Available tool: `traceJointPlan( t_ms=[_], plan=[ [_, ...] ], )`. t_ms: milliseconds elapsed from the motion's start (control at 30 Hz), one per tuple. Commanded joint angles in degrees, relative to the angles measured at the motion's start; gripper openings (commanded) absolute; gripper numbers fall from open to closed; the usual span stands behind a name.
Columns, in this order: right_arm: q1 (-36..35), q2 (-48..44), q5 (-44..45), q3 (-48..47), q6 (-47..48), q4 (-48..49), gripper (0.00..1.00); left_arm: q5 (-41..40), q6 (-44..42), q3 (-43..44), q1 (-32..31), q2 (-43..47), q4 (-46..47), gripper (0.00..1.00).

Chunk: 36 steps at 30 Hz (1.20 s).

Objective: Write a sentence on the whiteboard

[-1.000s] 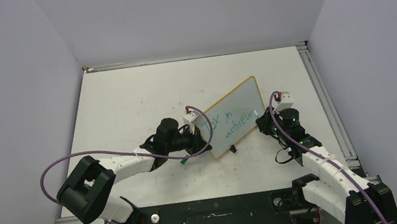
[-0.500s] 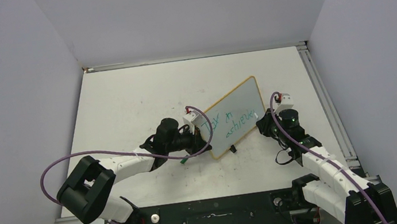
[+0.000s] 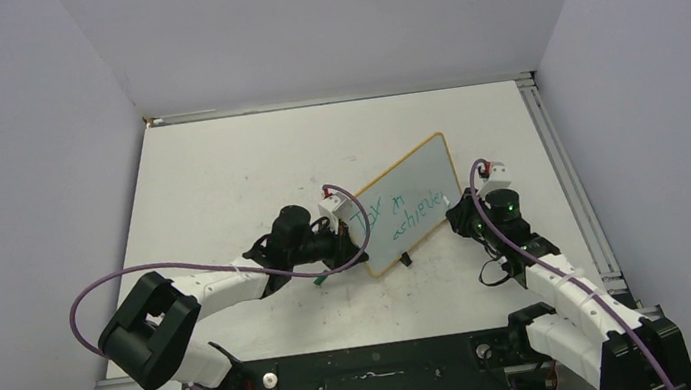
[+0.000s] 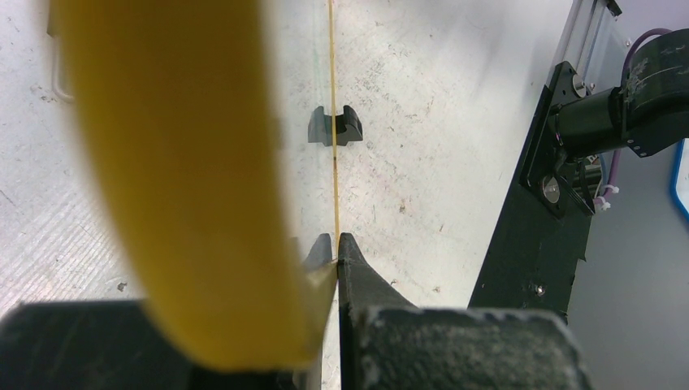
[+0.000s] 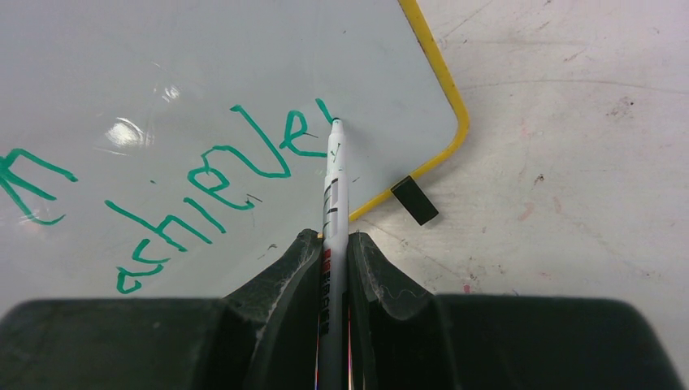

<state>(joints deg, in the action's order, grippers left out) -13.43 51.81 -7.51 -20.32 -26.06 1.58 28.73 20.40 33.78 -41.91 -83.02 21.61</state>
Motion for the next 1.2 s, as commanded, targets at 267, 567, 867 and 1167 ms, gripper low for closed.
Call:
traceJointPlan(
  t_ms=[267,567,867,1167],
  plan=[
    [0.34,-0.90,2.10,-3.53,1.24,3.09,0.05,2.60,0.60,0.66,-0.35,1.90,-0.96,0.00],
    [0.34,0.84,1.74,-2.81,1.61,4.15,0.05,2.56,0.54,0.67,-0.35,1.89,-1.00,0.00],
    [0.25,0.34,0.18,-2.89,1.84,4.76,0.05,2.65,0.60,0.85,-0.44,1.57,-0.78,0.00],
    [0.26,1.91,2.23,-2.89,1.60,5.19,0.05,2.60,0.60,1.02,-0.37,1.80,-1.13,0.00]
  ],
)
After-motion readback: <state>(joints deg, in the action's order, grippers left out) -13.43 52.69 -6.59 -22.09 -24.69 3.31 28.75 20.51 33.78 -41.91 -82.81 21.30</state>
